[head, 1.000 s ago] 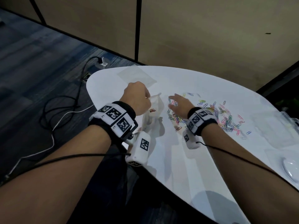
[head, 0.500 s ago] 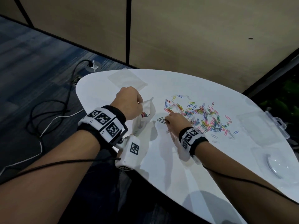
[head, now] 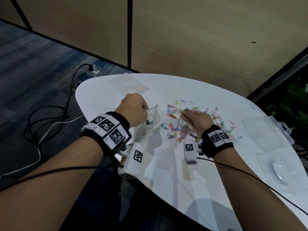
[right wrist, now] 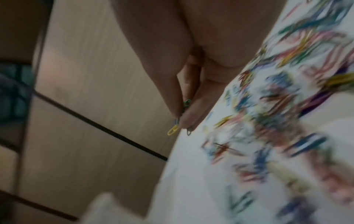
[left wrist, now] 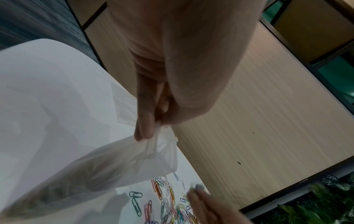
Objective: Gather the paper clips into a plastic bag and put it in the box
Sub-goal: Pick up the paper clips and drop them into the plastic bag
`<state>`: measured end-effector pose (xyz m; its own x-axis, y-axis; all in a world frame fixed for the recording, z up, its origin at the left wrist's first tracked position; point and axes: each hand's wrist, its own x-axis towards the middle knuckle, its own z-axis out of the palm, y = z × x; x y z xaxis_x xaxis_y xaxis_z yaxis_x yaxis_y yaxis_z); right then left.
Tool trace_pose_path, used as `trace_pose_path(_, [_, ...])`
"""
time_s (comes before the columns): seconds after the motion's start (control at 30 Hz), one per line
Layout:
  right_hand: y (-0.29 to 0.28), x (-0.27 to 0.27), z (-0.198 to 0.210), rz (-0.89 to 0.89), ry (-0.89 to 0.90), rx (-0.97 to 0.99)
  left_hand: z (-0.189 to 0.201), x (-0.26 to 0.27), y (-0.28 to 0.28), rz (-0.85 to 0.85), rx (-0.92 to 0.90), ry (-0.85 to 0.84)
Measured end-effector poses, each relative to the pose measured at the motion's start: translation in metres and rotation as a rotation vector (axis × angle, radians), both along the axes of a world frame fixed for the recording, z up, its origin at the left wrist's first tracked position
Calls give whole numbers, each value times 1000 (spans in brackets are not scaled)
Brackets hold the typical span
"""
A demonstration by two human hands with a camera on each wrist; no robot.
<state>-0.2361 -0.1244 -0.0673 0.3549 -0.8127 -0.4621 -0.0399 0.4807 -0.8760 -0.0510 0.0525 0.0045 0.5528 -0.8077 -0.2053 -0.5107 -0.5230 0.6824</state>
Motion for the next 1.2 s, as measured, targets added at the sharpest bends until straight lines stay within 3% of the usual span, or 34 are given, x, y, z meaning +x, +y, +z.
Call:
trace_pose_path(0.1, [28, 20, 33, 96, -304, 105, 0, -2, -1, -14, 1, -3])
trace_pose_path(0.2, [58, 45, 48, 204, -307, 43, -2, -4, -3, -40, 13, -15])
trace_pose_path(0.27, [75, 54, 49, 301, -153, -136, -2, -5, -4, -43, 10, -27])
trace_pose_path(0.37, [79, 54, 47, 581, 302, -615, -2, -4, -3, -28, -5, -31])
trace_pose_path(0.4, [77, 52, 47, 624, 363, -684, -2, -3, -2, -24, -6, -35])
trace_pose_path(0.53, [59, 43, 45, 446, 218, -571, -1, 1, -1, -9, 6, -34])
trace_pose_path(0.6, [46, 41, 29, 432, 390, -669, 0, 2, 0, -6, 9, -26])
trace_pose_path(0.7, [38, 39, -10, 807, 848, -817, 1, 1, 1, -19, 10, -33])
trace_pose_path(0.8, [52, 33, -55, 1171, 1110, -981, 1, 1, 0, -21, 7, -43])
trace_pose_path(0.87, [63, 16, -70, 1289, 1223, -1169, 1, 1, 0, -19, 9, -44])
trace_pose_path(1.03, [42, -36, -72, 1274, 1265, -1423, 1, 1, -1, -31, 15, -49])
trace_pose_path(1.13, [6, -47, -66, 1148, 1395, -1287, 2, -2, -3, -35, 24, -54])
trace_pose_path(1.2, [-4, -44, -61, 1089, 1298, -1243, 3, -5, -4, -34, 27, -52])
